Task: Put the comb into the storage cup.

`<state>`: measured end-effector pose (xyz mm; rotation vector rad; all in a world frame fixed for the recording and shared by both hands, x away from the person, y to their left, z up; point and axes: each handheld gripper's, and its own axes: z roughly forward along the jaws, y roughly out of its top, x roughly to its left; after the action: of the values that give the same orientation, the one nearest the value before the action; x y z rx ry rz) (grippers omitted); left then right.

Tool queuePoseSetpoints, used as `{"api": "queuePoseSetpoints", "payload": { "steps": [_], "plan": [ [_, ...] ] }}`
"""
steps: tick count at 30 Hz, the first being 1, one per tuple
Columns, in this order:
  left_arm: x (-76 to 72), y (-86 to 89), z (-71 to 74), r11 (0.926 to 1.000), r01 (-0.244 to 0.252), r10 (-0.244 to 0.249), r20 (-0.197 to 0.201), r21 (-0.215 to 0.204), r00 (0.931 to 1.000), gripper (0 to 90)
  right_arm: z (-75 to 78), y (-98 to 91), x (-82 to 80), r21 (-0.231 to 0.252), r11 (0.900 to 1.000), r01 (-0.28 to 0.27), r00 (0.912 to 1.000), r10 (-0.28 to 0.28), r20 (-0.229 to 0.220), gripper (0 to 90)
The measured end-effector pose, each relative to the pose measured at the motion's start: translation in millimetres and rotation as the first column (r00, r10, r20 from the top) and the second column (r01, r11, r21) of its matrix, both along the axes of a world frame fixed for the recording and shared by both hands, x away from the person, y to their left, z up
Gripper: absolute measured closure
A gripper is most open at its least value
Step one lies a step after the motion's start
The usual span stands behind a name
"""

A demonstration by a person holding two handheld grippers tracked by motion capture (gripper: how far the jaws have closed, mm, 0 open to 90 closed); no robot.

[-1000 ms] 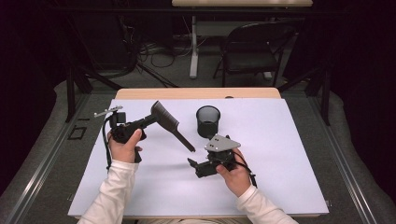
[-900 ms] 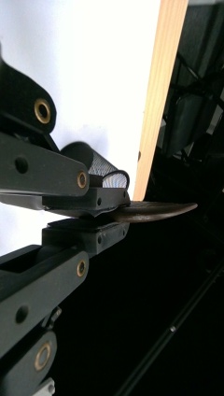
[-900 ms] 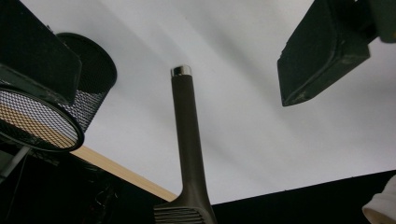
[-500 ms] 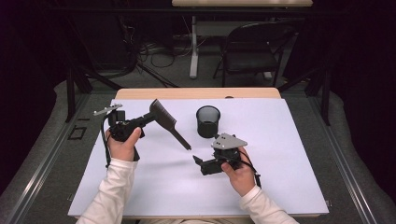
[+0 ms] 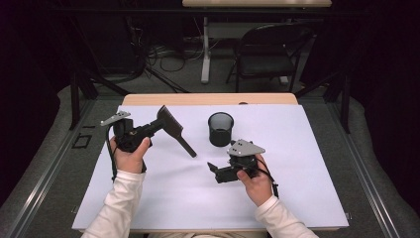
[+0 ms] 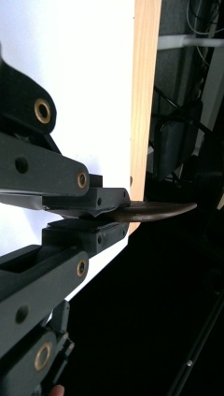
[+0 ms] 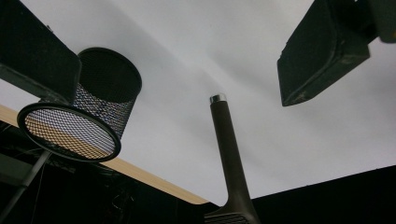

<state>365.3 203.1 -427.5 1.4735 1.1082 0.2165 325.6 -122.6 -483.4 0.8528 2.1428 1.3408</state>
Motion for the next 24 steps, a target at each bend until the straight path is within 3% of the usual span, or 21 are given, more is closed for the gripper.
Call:
{"api": "queuePoseSetpoints", "payload": {
  "steps": [12, 24],
  "plan": [
    [-3.7, -9.1, 3.9, 0.9989, 0.006, -0.008, 0.034, 0.047, 0.9994, 84.4, 0.8, -6.8, 3.3, 0.005, 0.9999, 0.011, 0.9999, -0.011, -0.002, 0.0],
    [5.1, -23.0, 12.1, 0.9983, 0.033, -0.034, 0.022, 0.048, 0.9992, 84.4, 6.9, -23.4, 9.5, 0.047, 0.9969, 0.063, 0.998, -0.063, -0.004, 0.8]
  ]
}}
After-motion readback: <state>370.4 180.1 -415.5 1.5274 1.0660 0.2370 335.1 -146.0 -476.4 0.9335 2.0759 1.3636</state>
